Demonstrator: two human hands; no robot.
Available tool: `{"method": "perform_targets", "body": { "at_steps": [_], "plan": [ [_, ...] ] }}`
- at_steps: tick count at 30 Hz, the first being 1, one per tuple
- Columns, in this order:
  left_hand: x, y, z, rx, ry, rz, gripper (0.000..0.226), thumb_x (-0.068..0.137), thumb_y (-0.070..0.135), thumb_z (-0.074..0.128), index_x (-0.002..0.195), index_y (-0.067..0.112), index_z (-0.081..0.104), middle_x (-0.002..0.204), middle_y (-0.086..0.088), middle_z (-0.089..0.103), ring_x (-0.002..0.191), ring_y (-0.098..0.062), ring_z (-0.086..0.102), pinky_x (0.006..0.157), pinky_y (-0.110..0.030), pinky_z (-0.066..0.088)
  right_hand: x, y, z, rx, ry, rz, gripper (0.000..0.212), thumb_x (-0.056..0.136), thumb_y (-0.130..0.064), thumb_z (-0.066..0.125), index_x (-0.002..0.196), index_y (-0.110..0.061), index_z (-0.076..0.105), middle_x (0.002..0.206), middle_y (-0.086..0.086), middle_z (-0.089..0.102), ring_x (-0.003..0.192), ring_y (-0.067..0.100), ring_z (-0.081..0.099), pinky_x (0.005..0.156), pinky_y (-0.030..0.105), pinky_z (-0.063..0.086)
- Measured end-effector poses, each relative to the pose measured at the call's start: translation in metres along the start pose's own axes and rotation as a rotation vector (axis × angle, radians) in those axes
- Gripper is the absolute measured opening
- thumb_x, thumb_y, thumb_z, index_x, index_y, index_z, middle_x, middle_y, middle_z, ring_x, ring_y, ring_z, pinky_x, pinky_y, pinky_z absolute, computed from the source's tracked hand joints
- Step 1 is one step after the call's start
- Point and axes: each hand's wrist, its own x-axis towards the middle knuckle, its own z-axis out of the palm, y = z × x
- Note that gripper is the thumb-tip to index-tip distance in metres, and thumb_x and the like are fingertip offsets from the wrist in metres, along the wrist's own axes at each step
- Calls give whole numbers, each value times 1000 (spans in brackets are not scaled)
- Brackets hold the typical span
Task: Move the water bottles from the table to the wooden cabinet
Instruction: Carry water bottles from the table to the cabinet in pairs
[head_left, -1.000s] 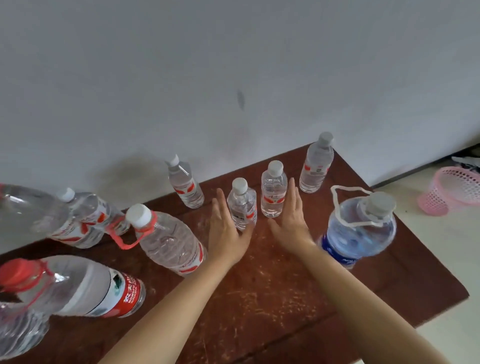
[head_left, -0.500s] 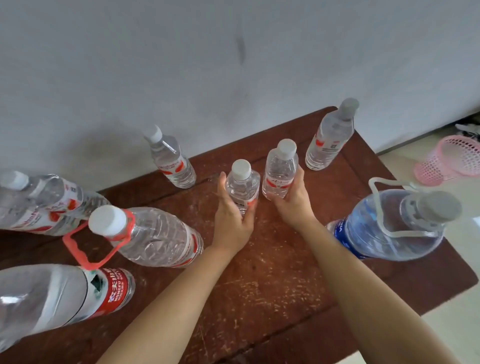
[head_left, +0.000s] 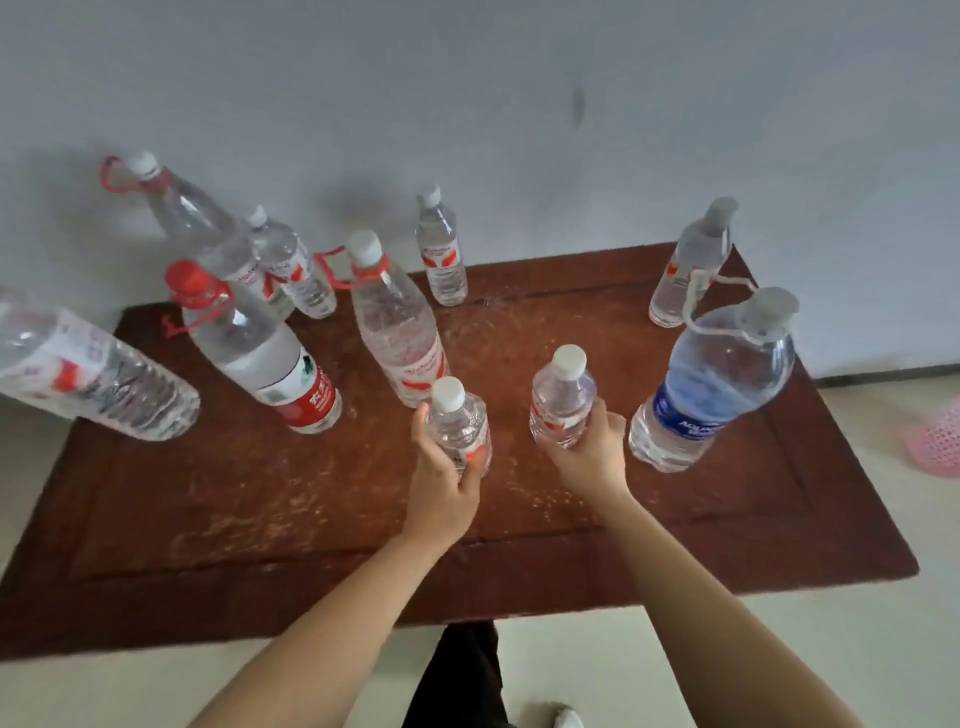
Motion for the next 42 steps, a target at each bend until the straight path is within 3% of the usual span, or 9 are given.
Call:
{"method": "perform_targets", "body": {
  "at_steps": [5, 11, 14, 17, 21, 25, 31, 38, 42],
  "plan": [
    [-104, 0, -32, 34, 161, -143, 79, 96, 29, 63, 146, 45, 3, 147, -12, 47, 120, -29, 61, 96, -37, 50, -79, 20, 2, 53, -103, -97, 80, 79, -31, 85, 144, -15, 43, 138, 10, 51, 127, 21, 44, 97, 26, 38],
    [-205, 9, -88, 142, 343, -251, 81, 95, 29, 65, 156, 29, 12, 153, -2, 43, 130, -24, 53, 94, -30, 47, -148, 8, -9, -16, -270, -269, 67, 85, -41, 78, 139, -16, 48, 125, 6, 54, 112, 23, 57, 89, 34, 45],
    [-253, 11, -135, 348, 419, -269, 78, 95, 24, 65, 158, 24, 19, 149, -6, 49, 127, -28, 54, 93, -41, 51, -185, -32, -4, -87, -334, -450, 71, 87, -40, 78, 145, -19, 43, 133, 6, 46, 112, 25, 59, 90, 39, 50],
    [-300, 15, -187, 641, 410, -344, 93, 85, 13, 72, 156, 35, 17, 133, -7, 57, 118, -31, 58, 94, -51, 51, -223, -81, 9, -124, -324, -716, 72, 85, -32, 80, 146, -19, 44, 142, 6, 43, 116, 31, 60, 90, 47, 53],
    [-374, 21, -258, 950, 450, -511, 98, 74, 12, 82, 152, 39, 28, 131, -9, 55, 122, -30, 55, 101, -58, 45, -282, -141, 46, -225, -230, -1158, 74, 82, -18, 82, 146, -16, 46, 150, 10, 48, 136, 38, 47, 112, 59, 37],
    [-492, 7, -333, 1111, 584, -649, 97, 62, 7, 85, 146, 30, 43, 123, -14, 60, 111, -34, 60, 92, -61, 48, -390, -190, 109, -363, -254, -1484, 86, 77, -18, 84, 149, -23, 38, 149, 10, 49, 140, 41, 39, 116, 65, 28],
    [-723, -13, -415, 1161, 703, -969, 106, 50, -3, 83, 140, 31, 39, 126, -17, 63, 113, -39, 61, 91, -63, 46, -611, -216, 226, -374, -329, -1840, 96, 72, -1, 79, 150, -31, 34, 145, 11, 47, 135, 43, 42, 112, 71, 27],
    [-1013, -11, -469, 1034, 978, -1470, 105, 53, -10, 75, 141, 32, 36, 130, -18, 60, 121, -39, 55, 98, -63, 39, -918, -221, 331, -149, -492, -2204, 89, 75, 7, 71, 149, -32, 39, 146, 13, 49, 137, 45, 42, 113, 72, 20],
    [-1120, 0, -470, 968, 1132, -1627, 100, 58, -12, 74, 142, 31, 38, 131, -15, 59, 123, -38, 54, 99, -65, 41, -1048, -211, 362, -12, -591, -2329, 89, 75, 5, 75, 148, -30, 40, 146, 15, 50, 137, 46, 43, 113, 74, 19]
  ]
}}
